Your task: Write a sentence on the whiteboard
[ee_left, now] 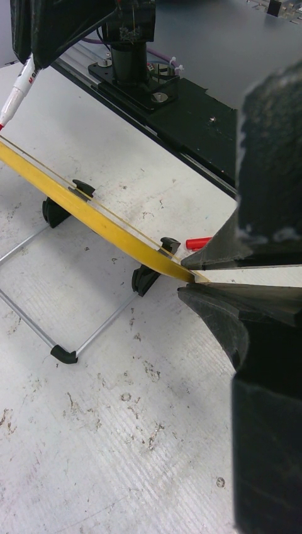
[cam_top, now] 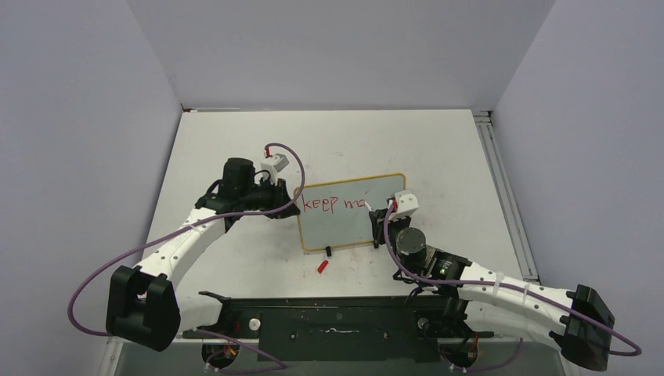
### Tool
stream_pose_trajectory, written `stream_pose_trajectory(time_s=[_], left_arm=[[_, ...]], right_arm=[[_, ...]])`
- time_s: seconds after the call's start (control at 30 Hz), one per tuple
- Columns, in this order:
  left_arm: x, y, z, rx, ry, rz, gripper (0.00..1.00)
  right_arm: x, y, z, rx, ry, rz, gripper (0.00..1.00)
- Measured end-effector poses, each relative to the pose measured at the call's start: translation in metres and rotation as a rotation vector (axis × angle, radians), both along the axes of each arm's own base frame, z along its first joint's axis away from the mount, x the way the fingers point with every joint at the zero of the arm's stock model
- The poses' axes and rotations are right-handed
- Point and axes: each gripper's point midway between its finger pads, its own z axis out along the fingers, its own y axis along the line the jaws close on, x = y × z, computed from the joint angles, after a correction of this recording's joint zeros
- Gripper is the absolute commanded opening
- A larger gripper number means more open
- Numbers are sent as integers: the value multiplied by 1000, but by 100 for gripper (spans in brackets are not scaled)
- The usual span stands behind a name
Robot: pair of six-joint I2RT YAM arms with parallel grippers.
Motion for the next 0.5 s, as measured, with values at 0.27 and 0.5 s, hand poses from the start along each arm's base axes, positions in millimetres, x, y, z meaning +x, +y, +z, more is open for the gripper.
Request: stream_pose_trajectory(time_s=[0.27, 0.5], left_arm=[[0, 0, 0, 0, 0, 0, 0], [0, 0, 0, 0, 1, 0, 0]], right_arm=[[1, 3, 2, -3, -12, 7, 5], [2, 5, -1, -15, -12, 7, 5]])
